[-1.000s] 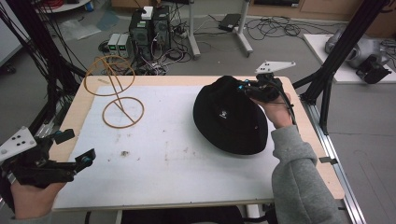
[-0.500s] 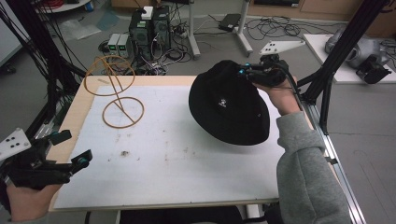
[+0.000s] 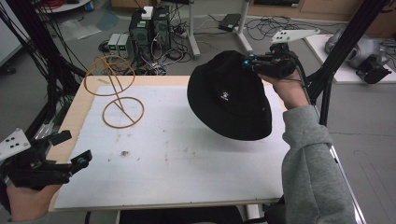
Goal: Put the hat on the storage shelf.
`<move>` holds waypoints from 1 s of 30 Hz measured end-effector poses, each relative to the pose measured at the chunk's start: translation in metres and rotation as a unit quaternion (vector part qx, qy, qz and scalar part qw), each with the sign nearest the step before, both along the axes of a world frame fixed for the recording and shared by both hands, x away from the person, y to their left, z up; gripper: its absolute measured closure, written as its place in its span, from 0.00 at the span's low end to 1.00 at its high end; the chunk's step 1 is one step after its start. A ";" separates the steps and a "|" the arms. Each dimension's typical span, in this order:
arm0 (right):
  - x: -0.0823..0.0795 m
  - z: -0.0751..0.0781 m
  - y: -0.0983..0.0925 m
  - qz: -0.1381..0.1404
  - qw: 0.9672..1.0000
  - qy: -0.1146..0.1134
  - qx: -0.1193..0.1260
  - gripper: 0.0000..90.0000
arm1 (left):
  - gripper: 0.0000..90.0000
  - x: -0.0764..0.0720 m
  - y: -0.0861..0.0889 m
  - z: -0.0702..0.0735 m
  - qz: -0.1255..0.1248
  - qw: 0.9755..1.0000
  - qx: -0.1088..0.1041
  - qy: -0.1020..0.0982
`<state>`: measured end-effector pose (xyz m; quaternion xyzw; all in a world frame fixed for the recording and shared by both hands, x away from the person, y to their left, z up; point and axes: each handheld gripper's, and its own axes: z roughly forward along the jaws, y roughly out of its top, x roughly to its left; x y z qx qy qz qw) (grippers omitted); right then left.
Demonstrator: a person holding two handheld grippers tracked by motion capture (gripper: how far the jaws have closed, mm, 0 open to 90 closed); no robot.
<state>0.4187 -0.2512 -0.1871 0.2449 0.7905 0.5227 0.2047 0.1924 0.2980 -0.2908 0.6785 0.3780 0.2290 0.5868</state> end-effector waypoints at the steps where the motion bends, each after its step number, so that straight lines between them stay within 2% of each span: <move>1: 0.000 0.001 0.000 -0.001 1.000 0.002 -0.004 0.98 | 0.02 0.000 0.000 0.000 0.000 1.000 0.000 0.001; 3: 0.000 0.003 0.000 -0.002 1.000 0.008 -0.010 0.98 | 0.02 0.001 0.000 -0.001 0.000 1.000 -0.001 0.001; 6: -0.005 0.015 0.002 0.000 1.000 -0.003 -0.010 0.98 | 0.02 0.000 0.001 0.000 0.000 1.000 -0.002 0.000; 8: -0.006 0.017 0.002 0.000 1.000 -0.005 -0.007 0.98 | 0.02 0.000 0.001 0.000 0.000 1.000 -0.003 0.000; 9: -0.006 0.019 0.000 0.005 1.000 -0.006 0.004 0.98 | 0.02 -0.001 0.001 0.001 -0.001 1.000 -0.003 -0.002; 12: -0.006 0.021 -0.001 0.003 1.000 0.000 0.002 0.98 | 0.02 -0.002 0.001 0.001 -0.001 1.000 -0.005 -0.003; 13: -0.007 0.022 -0.001 0.001 1.000 0.007 -0.003 0.98 | 0.02 -0.001 0.001 0.001 -0.001 1.000 -0.004 -0.002; 14: -0.008 0.028 0.001 -0.002 1.000 0.003 -0.023 0.98 | 0.02 -0.001 0.001 0.001 -0.001 1.000 -0.003 -0.002; 16: -0.010 0.031 0.001 -0.001 1.000 -0.003 -0.023 0.98 | 0.02 -0.001 0.001 0.001 -0.001 1.000 -0.003 -0.001; 17: -0.011 0.036 0.001 0.002 1.000 -0.008 -0.011 0.98 | 0.02 -0.001 0.001 0.001 -0.002 1.000 -0.003 -0.001; 21: -0.012 0.037 0.000 0.003 1.000 -0.004 -0.004 0.98 | 0.02 -0.001 0.000 0.001 -0.003 1.000 -0.003 -0.001; 26: -0.014 0.035 0.002 -0.003 1.000 -0.003 -0.029 0.98 | 0.02 -0.002 -0.002 0.000 -0.009 1.000 -0.003 -0.001; 30: -0.020 0.037 0.004 -0.003 1.000 -0.007 -0.025 0.98 | 0.02 -0.006 -0.004 -0.002 -0.015 1.000 0.000 0.003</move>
